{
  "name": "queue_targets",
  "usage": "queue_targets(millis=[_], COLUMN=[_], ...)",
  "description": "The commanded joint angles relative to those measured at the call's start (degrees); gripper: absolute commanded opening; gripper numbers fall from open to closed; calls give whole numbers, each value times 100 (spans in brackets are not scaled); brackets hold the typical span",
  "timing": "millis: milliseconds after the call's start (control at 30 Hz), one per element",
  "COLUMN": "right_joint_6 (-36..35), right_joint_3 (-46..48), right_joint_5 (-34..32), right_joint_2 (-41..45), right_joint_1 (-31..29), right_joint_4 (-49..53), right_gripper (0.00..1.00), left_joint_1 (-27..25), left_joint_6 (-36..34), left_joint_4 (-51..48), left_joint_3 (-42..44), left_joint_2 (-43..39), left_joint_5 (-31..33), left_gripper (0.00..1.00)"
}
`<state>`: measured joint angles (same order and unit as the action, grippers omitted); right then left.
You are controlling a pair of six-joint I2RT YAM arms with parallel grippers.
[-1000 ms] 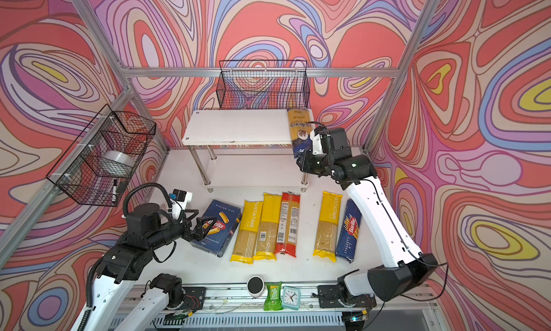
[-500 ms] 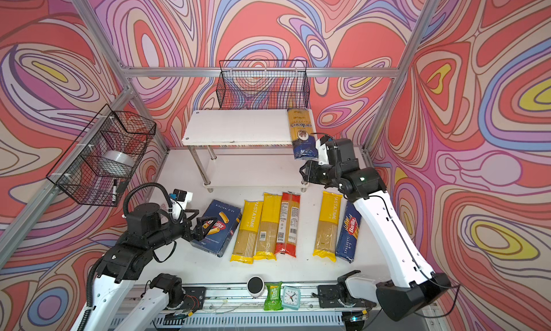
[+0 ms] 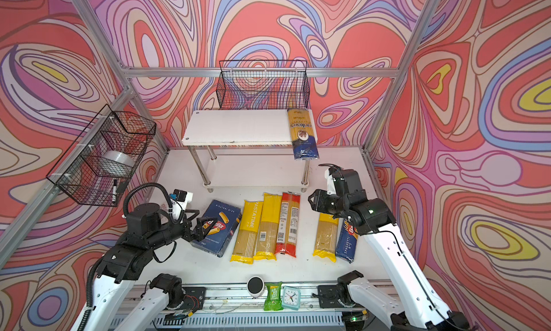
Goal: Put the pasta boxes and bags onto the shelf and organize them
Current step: 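Move the right gripper down over the yellow Pastatime bag beside the Barilla box, then lower the right gripper onto the yellow Pastatime bag and close on it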
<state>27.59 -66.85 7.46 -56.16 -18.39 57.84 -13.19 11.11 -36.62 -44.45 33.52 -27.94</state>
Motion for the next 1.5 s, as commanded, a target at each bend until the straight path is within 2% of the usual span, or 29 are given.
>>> queue_targets(millis=[0, 300, 433, 533, 600, 667, 933, 1167, 1300, 1467], right_joint_6=[313, 997, 1110, 1124, 1107, 1010, 874, 840, 726, 558], right_joint_3=[226, 1007, 1138, 1262, 1415, 1480, 1918, 2364, 2613, 2723], right_joint_5=[-523, -617, -954, -1365, -1348, -1325, -1930, -1681, -1271, -1354], right_joint_2=[107, 336, 358, 145, -15, -190, -871, -1222, -1513, -1759], right_joint_1=[20, 20, 19, 21, 20, 22, 78, 565, 1071, 1338], right_joint_4=[179, 166, 119, 29, -212, -359, -982, -1921, -2418, -2641], right_gripper=[52, 58, 62, 66, 69, 70, 81, 88, 89, 90], left_joint_1=[-26, -26, -23, -25, -26, -26, -26, -30, -43, -54], left_joint_6=[-49, -1, 49, 50, 62, 40, 52, 61, 82, 126], left_joint_4=[9, 167, 284, 338, 376, 342, 445, 620, 765, 1092], left_joint_3=[24, 74, 127, 133, 123, 103, 181, 217, 326, 571], left_joint_2=[19, 59, 92, 201, 283, 300, 93, 366, 287, -34], left_joint_5=[-119, -572, -809, -1014, -1186, -1168, -1063, -1471, -1338, -1198], left_gripper=[100, 100, 100, 100, 100, 100, 100, 100, 100, 100])
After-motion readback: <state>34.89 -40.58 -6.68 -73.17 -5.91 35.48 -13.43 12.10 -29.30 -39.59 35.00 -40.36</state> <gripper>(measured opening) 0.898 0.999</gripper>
